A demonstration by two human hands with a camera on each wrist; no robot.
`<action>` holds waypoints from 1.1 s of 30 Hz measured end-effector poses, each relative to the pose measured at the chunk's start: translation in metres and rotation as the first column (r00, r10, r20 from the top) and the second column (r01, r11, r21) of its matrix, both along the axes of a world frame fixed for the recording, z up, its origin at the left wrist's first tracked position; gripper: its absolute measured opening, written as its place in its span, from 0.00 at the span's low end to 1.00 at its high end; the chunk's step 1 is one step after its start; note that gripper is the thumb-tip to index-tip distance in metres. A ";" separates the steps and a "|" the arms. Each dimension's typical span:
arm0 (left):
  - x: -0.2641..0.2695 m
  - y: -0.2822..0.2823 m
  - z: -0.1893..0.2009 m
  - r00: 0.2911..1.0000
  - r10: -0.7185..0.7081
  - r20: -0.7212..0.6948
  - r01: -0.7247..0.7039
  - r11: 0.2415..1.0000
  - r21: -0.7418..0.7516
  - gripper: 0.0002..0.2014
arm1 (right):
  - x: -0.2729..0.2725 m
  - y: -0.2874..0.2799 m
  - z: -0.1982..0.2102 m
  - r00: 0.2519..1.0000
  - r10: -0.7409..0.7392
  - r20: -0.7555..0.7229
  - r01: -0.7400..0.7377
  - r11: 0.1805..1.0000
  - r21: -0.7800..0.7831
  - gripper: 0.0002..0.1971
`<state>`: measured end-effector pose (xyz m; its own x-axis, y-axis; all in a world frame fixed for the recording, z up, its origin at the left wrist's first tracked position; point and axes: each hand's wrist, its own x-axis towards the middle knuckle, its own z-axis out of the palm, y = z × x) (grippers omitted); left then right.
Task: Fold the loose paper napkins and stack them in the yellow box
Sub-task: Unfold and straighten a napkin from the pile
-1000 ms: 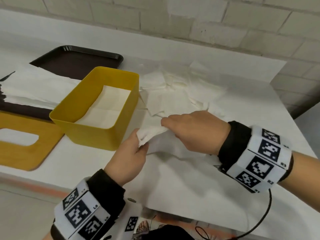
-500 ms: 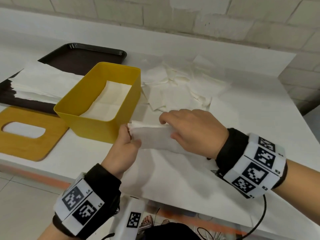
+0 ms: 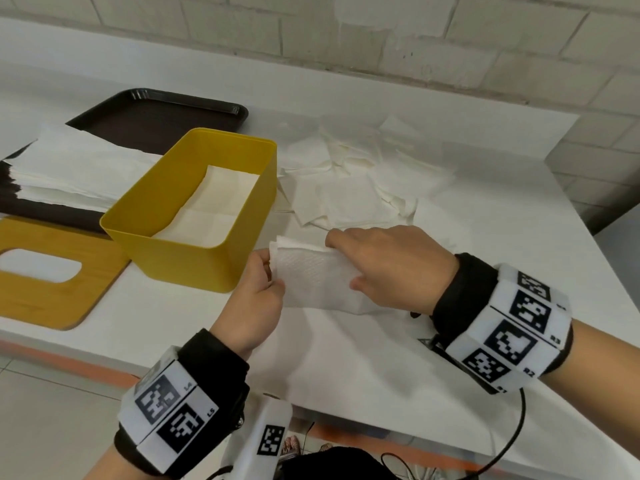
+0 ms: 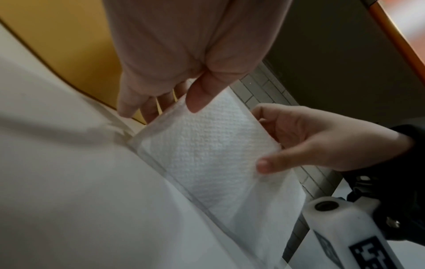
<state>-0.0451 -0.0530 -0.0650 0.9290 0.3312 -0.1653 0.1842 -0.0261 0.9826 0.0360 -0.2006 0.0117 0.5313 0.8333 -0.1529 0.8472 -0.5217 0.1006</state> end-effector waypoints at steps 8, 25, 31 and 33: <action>0.002 -0.001 -0.002 0.999 -0.041 -0.002 0.041 0.999 0.034 0.11 | -0.005 0.004 -0.007 1.000 0.017 0.003 -0.017 1.000 0.020 0.21; -0.007 -0.005 0.024 0.989 -0.139 -0.047 0.136 0.989 -0.057 0.33 | 0.026 -0.020 0.011 0.868 -0.059 -0.493 0.342 0.790 0.508 0.09; -0.001 -0.013 0.033 0.969 -0.171 0.176 0.199 0.967 -0.160 0.39 | 0.030 -0.010 0.014 0.602 0.159 -0.783 0.660 0.452 0.599 0.11; 0.000 -0.013 0.039 0.955 -0.088 0.282 0.143 0.973 -0.179 0.39 | 0.030 -0.003 0.013 0.560 0.213 -0.801 0.703 0.388 0.595 0.10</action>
<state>-0.0456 -0.0664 -0.0262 0.9776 0.2054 0.0464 -0.0816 0.1662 0.9827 0.0664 -0.2035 0.0244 0.8168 0.5738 0.0604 0.1516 -0.1124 -0.9820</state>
